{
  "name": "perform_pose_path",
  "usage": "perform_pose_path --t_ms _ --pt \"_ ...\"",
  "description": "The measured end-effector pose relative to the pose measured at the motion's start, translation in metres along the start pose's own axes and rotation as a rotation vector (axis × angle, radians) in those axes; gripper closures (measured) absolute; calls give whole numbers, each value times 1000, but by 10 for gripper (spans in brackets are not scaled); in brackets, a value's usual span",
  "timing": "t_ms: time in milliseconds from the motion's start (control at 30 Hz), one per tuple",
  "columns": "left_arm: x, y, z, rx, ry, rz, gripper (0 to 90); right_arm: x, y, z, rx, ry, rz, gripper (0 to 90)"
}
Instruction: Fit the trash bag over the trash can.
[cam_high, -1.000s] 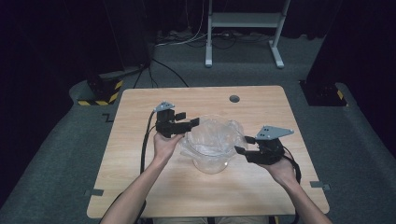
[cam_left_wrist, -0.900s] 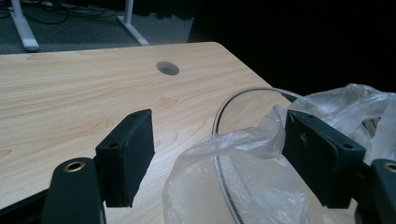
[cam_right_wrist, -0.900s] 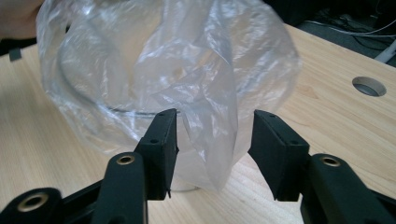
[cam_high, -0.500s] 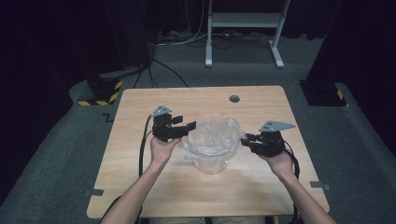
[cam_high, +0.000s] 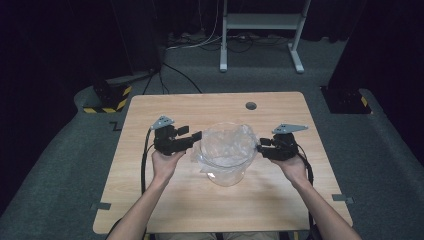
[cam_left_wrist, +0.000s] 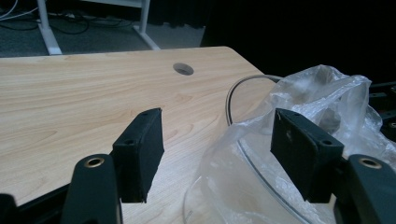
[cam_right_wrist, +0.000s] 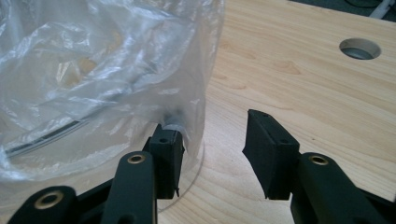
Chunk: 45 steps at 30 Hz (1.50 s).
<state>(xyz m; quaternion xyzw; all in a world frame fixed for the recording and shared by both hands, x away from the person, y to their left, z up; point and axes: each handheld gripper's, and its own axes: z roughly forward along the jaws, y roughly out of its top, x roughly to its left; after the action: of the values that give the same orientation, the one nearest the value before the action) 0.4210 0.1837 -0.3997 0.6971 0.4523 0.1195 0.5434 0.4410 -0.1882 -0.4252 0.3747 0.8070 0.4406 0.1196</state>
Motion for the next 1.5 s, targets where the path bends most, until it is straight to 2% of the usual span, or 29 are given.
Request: perform_pose_path --t_ms 167,400,700,767,933,1000,1100,1267,1433,1500 --pt "-6 4 4 -1 -9 45 353 -2 1 -10 -25 -1 11 516" --pt "-12 11 18 -2 -35 78 371 7 1 -31 -86 -1 -24 481" --pt "-12 17 27 15 -11 92 526 21 2 -49 -129 -5 -84 470" --pt "-12 17 28 17 -10 100 566 23 3 -52 -144 -5 -93 498" --pt "-8 17 28 26 -10 94 695 25 5 -55 -168 4 -126 667" --pt "-6 17 29 31 -10 94 736 23 5 -53 -161 4 -126 707" --pt "-5 18 31 30 -12 97 788 17 2 -48 -138 -6 -100 760" --pt "-4 18 34 30 -13 100 834 7 -3 -37 -96 -13 -60 806" --pt "0 17 38 33 -11 81 852 8 -8 -24 -40 -13 -56 814" --pt "3 17 39 29 -12 66 858 10 -9 -21 -29 -13 -61 776"
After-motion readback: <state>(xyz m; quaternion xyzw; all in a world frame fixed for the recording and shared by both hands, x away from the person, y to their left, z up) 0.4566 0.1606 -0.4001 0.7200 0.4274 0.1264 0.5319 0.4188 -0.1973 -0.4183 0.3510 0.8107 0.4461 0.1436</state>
